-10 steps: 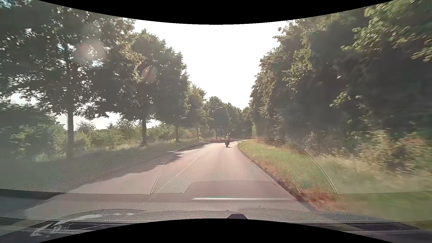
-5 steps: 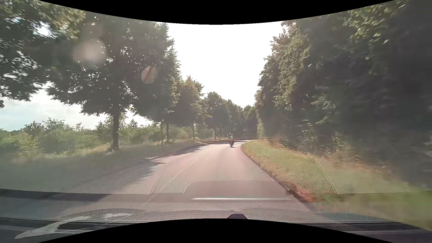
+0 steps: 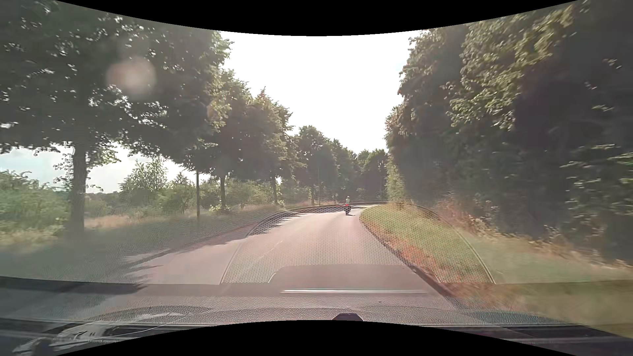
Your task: Follow the waypoints while adhering to traffic rules and regulations
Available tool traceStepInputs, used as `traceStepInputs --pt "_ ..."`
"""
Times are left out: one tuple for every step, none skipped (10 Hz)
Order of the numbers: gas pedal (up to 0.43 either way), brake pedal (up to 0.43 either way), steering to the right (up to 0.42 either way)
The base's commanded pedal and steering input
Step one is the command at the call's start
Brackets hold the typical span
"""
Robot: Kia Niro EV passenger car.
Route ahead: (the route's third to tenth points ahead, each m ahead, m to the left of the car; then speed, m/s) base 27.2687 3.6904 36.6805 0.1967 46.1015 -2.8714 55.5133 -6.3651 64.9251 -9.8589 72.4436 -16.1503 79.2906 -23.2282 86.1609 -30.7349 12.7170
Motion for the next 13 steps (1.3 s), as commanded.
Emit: traceStepInputs --pt "0.138 0.0 0.005" --pt "0.138 0.0 0.01" --pt "0.138 0.0 0.013" --pt "0.138 0.0 0.014" --pt "0.138 0.0 0.014" --pt "0.138 0.0 0.014" --pt "0.138 0.0 0.015" --pt "0.138 0.0 0.017" --pt "0.138 0.0 0.02" --pt "0.138 0.0 0.025" --pt "0.138 0.0 0.026" --pt "0.138 0.0 0.026" --pt "0.138 0.0 0.027"
